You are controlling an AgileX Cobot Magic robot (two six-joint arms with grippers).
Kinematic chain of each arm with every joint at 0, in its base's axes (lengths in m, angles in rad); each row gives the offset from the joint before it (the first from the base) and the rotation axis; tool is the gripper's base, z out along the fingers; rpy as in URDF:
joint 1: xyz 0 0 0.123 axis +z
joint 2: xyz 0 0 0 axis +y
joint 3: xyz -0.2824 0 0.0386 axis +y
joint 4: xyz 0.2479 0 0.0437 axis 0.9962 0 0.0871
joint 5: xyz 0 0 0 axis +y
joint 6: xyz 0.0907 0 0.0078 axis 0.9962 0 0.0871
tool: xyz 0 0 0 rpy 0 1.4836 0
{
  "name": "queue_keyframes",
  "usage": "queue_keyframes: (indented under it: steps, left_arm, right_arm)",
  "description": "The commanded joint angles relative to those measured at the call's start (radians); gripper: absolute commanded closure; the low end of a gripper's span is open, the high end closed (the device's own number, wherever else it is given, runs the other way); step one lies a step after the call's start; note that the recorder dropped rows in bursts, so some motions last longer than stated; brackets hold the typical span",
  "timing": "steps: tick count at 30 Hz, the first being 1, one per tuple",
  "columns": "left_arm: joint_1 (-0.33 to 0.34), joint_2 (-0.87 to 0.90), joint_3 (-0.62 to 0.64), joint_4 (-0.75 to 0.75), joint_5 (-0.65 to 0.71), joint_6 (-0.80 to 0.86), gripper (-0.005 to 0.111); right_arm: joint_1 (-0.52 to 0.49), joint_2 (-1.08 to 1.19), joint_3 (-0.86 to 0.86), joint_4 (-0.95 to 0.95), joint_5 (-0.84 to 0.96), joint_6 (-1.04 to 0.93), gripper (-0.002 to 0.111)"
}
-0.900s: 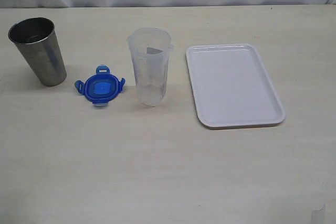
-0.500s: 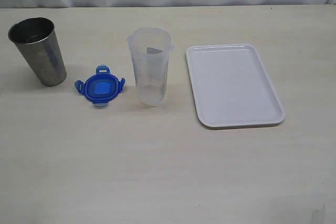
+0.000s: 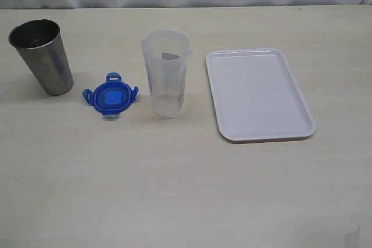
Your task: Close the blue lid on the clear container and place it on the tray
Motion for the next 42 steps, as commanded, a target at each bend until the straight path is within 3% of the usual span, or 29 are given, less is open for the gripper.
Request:
queue_keyframes:
  steps: [1,7,11,17,31,42]
  left_arm:
    - [0.001,0.241,-0.01,0.054,-0.123,-0.026,0.002]
    - [0.001,0.741,-0.03,0.118,-0.452,-0.003,0.002]
    - [0.001,1.024,-0.089,0.157,-0.552,0.084,0.002]
    - [0.001,1.262,-0.155,0.157,-0.648,0.14,0.002]
    - [0.001,1.606,-0.324,0.206,-0.648,0.19,0.002]
    - [0.001,1.677,-0.449,0.208,-0.648,0.19,0.002]
  right_arm:
    - [-0.006,-0.005,0.002,0.005,-0.005,-0.001,0.104]
    - [-0.006,-0.005,0.002,0.005,-0.005,-0.001,0.104]
    - [-0.006,-0.005,0.002,0.005,-0.005,-0.001,0.104]
    - [-0.006,-0.005,0.002,0.005,-0.005,-0.001,0.104]
    - [-0.006,-0.005,0.002,0.005,-0.005,-0.001,0.104]
    - [-0.006,-0.005,0.002,0.005,-0.005,-0.001,0.104]
